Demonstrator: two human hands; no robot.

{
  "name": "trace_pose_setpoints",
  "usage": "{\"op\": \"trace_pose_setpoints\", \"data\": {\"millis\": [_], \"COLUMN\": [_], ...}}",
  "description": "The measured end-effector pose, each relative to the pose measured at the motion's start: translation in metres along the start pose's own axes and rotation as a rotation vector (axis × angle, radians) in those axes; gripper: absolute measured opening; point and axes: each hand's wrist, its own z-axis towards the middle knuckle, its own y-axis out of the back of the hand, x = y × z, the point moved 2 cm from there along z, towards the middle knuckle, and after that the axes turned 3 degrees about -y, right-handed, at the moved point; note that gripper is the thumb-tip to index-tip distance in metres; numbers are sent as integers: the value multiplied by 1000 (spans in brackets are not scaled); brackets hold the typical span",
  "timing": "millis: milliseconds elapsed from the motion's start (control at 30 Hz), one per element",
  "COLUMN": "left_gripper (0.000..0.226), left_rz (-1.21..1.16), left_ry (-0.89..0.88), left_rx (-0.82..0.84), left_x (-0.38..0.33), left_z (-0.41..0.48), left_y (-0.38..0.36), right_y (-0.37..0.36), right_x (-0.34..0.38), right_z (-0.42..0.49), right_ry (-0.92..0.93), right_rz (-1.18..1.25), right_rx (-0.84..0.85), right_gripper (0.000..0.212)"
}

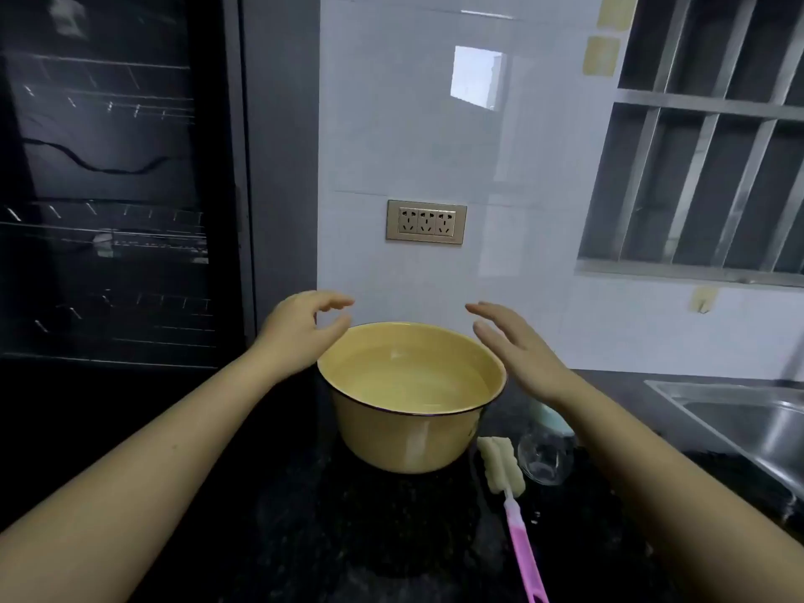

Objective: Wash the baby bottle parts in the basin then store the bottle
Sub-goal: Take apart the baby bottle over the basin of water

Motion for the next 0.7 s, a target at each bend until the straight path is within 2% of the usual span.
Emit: {"op": "trace_pose_setpoints", "data": {"millis": [67, 200, 433, 600, 700], "left_gripper": [32, 55, 54, 48, 42], "left_rz": [159, 233, 271, 218, 177], "left_ry": [-94, -167, -239, -274, -291], "left_rx": [47, 116, 133, 100, 62], "left_x": [-1, 4, 8, 2, -4], "left_z": [-5, -29, -67, -80, -84], "left_y": [0, -4, -19, -26, -27], "right_y": [4, 9, 9, -1, -14], "right_x": [-9, -31, -78, -97, -100], "right_z": [-7, -29, -51, -51, -49], "right_ry": [13, 72, 81, 63, -36], "right_rz": [-186, -492, -799, -861, -862], "right_rx": [-44, -71, -226, -314, -329], "right_gripper": [56, 79, 81, 77, 69]}}
